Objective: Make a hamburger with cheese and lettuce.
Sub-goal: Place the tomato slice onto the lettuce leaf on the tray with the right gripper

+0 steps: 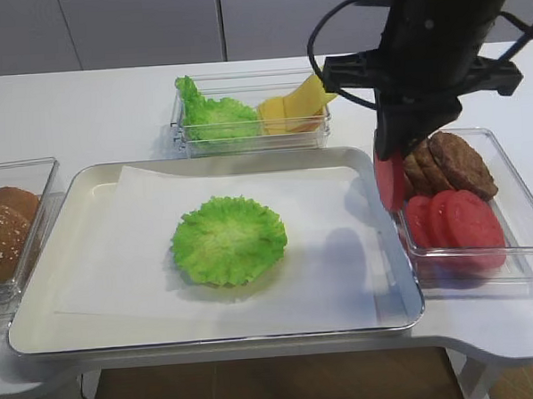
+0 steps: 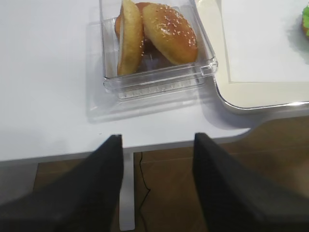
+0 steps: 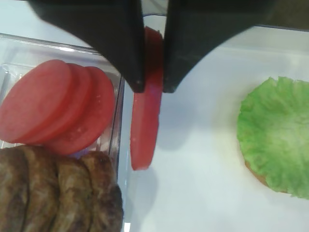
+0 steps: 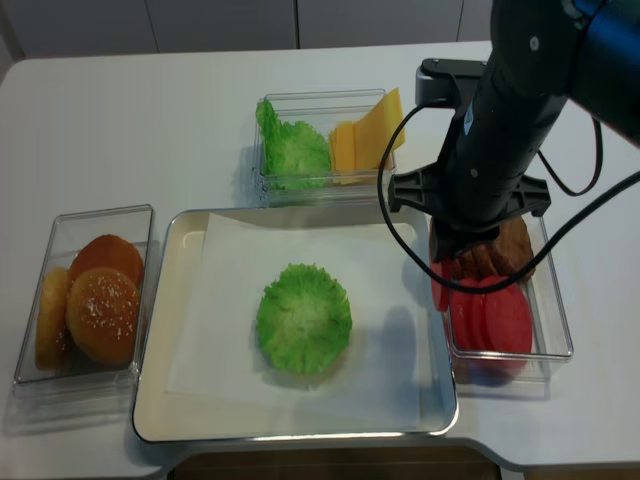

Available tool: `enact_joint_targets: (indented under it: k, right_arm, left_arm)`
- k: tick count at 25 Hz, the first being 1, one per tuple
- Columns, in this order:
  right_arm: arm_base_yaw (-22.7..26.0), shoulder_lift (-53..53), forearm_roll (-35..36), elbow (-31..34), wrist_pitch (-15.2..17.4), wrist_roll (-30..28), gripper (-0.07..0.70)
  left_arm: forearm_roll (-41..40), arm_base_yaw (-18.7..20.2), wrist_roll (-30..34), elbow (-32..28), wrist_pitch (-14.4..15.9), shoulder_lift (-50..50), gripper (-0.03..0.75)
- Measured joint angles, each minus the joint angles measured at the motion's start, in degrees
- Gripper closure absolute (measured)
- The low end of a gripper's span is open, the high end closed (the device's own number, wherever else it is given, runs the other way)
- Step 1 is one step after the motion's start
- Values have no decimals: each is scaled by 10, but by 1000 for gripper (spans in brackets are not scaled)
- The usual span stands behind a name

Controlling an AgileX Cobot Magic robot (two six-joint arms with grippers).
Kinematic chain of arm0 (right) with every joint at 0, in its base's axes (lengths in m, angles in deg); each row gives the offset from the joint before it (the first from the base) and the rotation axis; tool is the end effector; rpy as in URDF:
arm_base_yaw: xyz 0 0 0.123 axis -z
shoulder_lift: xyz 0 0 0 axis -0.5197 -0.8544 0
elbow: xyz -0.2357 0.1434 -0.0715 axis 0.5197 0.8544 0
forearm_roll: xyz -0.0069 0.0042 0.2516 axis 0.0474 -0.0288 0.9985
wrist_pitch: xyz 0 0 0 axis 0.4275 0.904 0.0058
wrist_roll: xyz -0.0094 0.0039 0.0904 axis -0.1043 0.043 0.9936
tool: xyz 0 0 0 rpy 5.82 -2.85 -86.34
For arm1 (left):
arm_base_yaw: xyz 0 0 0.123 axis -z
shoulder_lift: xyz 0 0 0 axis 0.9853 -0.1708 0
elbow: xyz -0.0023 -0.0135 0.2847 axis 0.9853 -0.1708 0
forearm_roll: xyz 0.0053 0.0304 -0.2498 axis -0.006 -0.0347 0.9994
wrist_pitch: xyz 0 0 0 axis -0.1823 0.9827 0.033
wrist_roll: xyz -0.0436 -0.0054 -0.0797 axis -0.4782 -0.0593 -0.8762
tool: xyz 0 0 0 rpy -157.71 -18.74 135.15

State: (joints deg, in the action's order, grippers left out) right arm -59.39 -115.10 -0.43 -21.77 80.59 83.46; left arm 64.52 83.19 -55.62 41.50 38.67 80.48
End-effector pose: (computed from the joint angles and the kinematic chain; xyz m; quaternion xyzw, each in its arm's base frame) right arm 0.2816 0.1598 0.3082 -0.0368 0.9922 0.0895 0.0782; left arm -0.0120 0.0082 0.2642 -0.0084 0.8826 0.0180 0.4698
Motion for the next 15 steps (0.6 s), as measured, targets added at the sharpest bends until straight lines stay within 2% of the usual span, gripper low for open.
enact_joint_targets:
  k: [10, 15]
  right_arm:
    - [-39, 5, 15, -3, -1, -13, 539]
    - [-39, 5, 22, -3, -35, -27, 540]
  left_arm:
    - [0, 0, 0, 0, 0, 0, 363]
    - [0, 0, 0, 0, 0, 0, 363]
